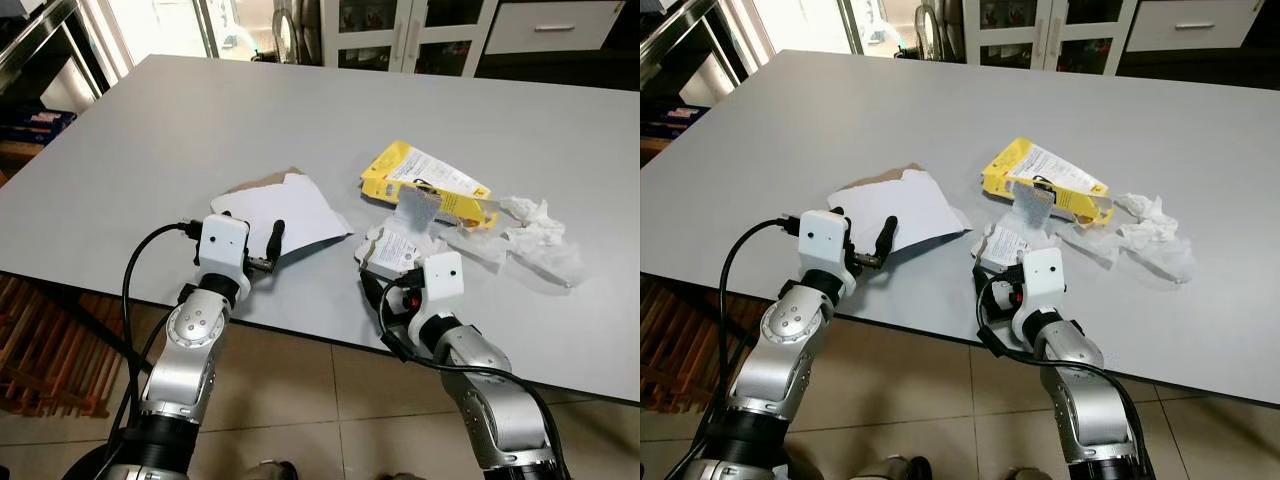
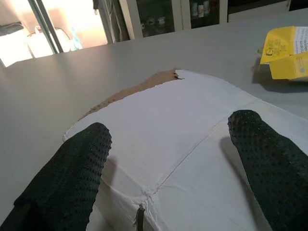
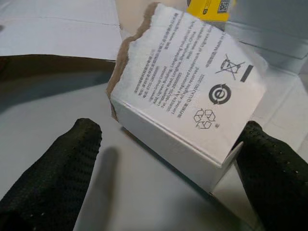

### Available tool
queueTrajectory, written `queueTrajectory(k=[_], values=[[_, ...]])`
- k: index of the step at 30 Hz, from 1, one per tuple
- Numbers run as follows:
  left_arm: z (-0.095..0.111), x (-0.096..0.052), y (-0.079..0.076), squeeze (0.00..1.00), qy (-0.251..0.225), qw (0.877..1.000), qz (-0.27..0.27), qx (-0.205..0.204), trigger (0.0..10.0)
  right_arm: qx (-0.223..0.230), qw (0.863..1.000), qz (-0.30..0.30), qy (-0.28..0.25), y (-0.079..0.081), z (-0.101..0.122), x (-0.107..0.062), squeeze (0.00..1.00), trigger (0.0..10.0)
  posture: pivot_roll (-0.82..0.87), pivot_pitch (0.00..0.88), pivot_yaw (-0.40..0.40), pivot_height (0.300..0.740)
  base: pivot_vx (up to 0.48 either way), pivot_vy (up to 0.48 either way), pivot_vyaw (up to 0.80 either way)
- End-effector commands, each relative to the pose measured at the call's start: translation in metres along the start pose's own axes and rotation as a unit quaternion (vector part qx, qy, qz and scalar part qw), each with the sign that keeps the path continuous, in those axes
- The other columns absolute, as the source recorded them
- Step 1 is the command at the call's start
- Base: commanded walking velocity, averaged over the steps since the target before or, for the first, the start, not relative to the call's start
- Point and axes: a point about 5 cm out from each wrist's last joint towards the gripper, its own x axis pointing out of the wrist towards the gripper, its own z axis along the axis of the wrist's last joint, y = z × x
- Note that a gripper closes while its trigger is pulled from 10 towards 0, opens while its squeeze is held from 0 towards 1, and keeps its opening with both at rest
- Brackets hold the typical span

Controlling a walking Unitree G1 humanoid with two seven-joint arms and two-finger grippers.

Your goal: Picking trash to rubbish bin

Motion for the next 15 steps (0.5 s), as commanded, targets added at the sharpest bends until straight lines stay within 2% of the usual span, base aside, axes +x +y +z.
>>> queueTrajectory(k=[1,2,4,15], values=[[0.001,-0.0023,-0.0002,0.0,0.001,1.0,0.0,0.007,10.0,-0.004,1.0,0.013,-0.005,0.0037,0.001,0.0021,0.0,3.3,-0.03,0.13,0.069,0.74,0.0,0.0,0.0],[0.0009,-0.0023,-0.0002,0.0,0.001,1.0,0.001,0.007,10.0,-0.005,1.0,0.013,-0.005,0.004,0.001,0.0027,0.0,1.1,-0.03,0.13,0.069,0.74,0.0,0.0,0.0],[0.0012,-0.0022,0.0,0.0,0.001,1.0,0.001,0.006,10.0,-0.007,1.0,0.013,-0.006,0.0044,0.0003,0.0033,0.0,0.0,-0.03,0.13,0.069,0.74,0.0,0.0,0.0],[0.0009,-0.002,-0.0026,0.0,0.002,1.0,-0.002,0.004,10.0,-0.005,1.0,0.008,-0.003,0.0038,-0.0067,-0.0014,0.0,0.0,-0.03,0.132,0.067,0.74,0.0,0.0,0.0]])
